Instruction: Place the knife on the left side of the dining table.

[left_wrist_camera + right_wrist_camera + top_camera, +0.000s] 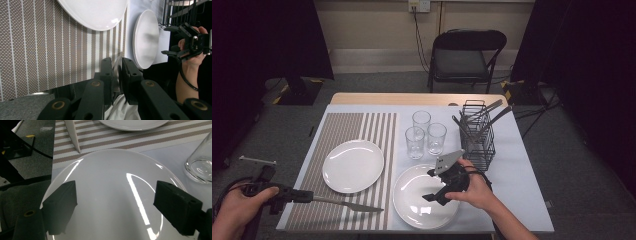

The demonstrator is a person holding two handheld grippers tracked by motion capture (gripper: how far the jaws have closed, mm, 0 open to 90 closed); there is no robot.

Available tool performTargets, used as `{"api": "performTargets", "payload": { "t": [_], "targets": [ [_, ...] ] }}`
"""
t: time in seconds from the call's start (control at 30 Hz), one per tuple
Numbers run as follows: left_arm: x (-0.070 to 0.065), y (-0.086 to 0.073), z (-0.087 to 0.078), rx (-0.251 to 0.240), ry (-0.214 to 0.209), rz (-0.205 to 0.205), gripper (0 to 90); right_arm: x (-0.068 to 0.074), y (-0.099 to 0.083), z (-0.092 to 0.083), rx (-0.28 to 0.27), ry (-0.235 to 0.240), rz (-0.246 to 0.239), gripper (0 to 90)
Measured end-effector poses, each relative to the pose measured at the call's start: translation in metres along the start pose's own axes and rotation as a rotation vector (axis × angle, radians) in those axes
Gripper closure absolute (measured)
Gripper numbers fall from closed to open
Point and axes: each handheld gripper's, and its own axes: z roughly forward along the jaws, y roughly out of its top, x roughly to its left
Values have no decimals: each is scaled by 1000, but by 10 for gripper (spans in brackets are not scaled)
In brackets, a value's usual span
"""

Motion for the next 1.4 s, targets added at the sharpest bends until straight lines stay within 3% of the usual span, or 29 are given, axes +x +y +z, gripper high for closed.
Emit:
{"api": "performTargets", "payload": {
  "t": [0.6, 1.07, 1.4],
  "targets": [
    [2, -1, 0, -2, 1, 4, 799, 6, 11, 17, -4, 35, -7, 180],
    [4, -2, 2, -5, -8, -20, 792, 11, 22, 29, -7, 61, -18, 186],
    [7, -2, 1, 4, 3, -6, 786, 15, 32, 41, 2, 82, -37, 194]
  ]
}}
